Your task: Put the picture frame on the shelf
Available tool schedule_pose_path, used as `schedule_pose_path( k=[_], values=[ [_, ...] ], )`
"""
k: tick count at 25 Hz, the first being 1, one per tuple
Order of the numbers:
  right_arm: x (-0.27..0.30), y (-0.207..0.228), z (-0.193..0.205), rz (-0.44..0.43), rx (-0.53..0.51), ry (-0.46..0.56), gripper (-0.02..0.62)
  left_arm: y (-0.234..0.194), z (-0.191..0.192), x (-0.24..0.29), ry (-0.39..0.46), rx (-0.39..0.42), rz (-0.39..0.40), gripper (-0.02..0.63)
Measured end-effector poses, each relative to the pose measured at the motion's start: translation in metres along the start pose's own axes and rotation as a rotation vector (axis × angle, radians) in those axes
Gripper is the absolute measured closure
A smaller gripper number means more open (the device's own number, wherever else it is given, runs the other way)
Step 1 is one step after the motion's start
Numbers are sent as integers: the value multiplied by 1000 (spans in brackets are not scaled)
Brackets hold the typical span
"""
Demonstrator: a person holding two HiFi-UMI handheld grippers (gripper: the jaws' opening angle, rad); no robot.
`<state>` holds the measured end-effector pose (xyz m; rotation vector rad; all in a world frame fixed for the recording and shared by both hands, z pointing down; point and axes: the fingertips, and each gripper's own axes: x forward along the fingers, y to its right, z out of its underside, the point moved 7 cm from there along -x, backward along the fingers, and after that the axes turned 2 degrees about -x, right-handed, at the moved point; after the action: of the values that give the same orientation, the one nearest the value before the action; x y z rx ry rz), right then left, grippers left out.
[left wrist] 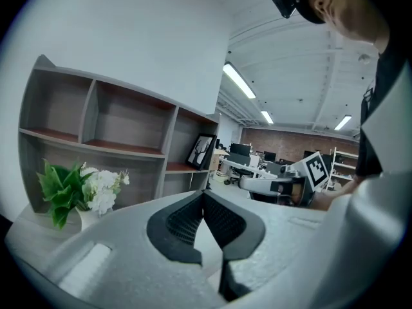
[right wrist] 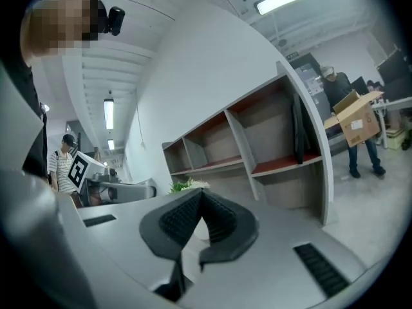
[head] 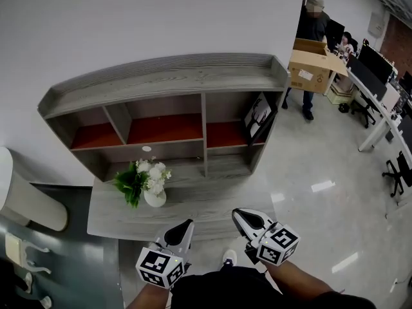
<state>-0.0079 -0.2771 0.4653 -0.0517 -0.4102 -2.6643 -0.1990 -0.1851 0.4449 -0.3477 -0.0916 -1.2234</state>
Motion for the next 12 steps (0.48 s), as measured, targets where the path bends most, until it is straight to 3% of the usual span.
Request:
schedule_pose_path(
  k=[12],
  values=[
    [-25, -77, 51, 85, 96, -48, 581, 0, 31, -76, 2, -30, 55, 597]
  ],
)
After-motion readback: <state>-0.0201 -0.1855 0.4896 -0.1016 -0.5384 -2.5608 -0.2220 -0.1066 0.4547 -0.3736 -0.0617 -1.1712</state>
